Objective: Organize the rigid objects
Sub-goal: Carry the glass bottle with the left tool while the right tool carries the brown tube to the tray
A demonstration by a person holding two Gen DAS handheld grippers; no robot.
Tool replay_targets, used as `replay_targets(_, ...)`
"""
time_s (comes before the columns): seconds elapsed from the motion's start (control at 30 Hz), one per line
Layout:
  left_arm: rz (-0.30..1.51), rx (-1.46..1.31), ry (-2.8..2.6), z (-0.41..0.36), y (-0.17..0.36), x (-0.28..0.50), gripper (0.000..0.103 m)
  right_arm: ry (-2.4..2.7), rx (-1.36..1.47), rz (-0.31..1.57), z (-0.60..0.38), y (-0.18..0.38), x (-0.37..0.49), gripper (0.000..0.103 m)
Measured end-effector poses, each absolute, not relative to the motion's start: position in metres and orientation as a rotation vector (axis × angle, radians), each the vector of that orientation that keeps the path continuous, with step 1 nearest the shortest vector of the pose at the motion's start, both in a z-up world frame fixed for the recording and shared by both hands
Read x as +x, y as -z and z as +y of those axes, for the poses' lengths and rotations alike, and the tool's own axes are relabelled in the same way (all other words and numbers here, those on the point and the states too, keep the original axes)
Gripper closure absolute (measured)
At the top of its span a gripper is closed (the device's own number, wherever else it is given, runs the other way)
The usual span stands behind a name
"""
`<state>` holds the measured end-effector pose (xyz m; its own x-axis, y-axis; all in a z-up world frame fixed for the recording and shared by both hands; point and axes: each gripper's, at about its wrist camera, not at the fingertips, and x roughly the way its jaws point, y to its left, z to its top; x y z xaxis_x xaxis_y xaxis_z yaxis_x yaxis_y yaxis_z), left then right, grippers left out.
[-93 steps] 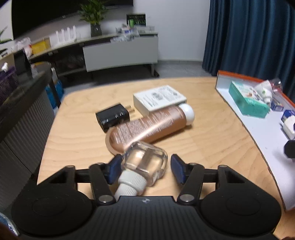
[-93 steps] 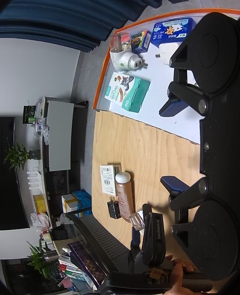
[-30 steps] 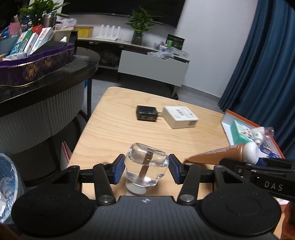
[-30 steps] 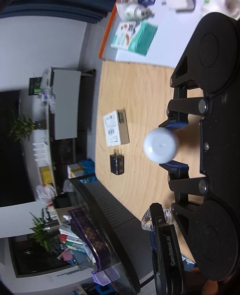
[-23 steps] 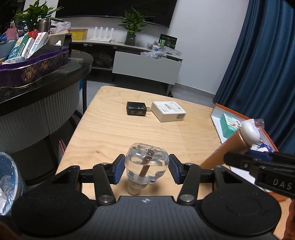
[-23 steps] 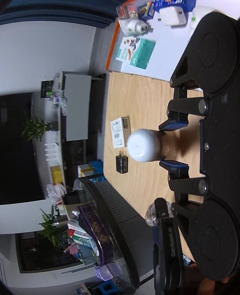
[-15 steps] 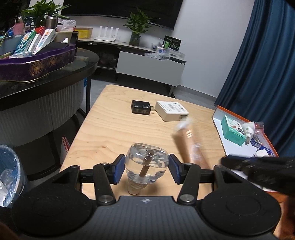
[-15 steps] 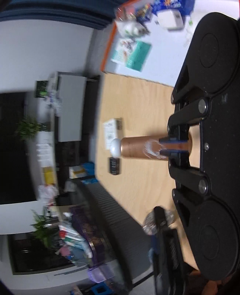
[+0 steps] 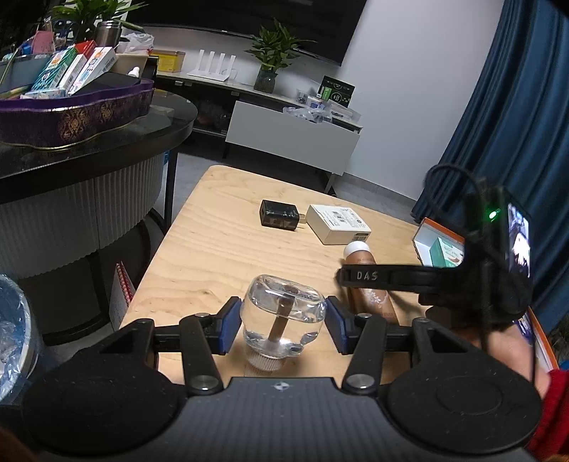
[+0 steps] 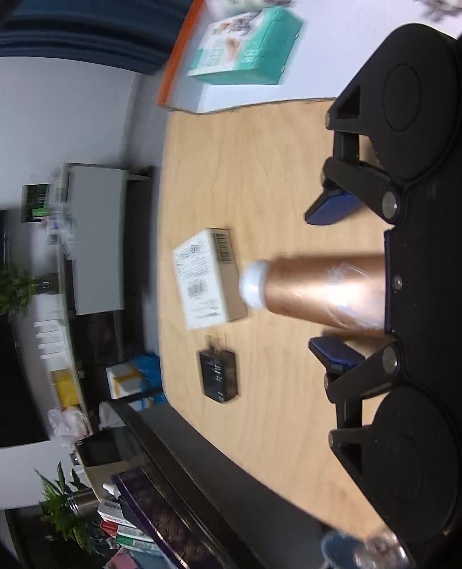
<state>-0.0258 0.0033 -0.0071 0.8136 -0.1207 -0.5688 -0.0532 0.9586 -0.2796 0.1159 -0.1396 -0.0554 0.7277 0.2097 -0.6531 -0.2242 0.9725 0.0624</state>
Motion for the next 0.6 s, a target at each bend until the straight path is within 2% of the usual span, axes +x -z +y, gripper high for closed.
replay_targets(0.03, 0.622, -0.294, 0.033, 0.004, 0.008, -0.025, 0.051, -0.236, -0.021, 0.712, -0.138, 0.053, 0.114, 0.056)
replay_targets(0.3, 0.62, -0.297, 0.017, 0.001, 0.002, -0.028, 0.051, -0.251, 0.014, 0.674, -0.156, 0.022, 0.076, 0.057)
replay_targets(0.6, 0.55, -0.25, 0.041, -0.026, -0.029, -0.047, 0.051, -0.248, 0.036, 0.578, -0.19, -0.031, 0.014, 0.057)
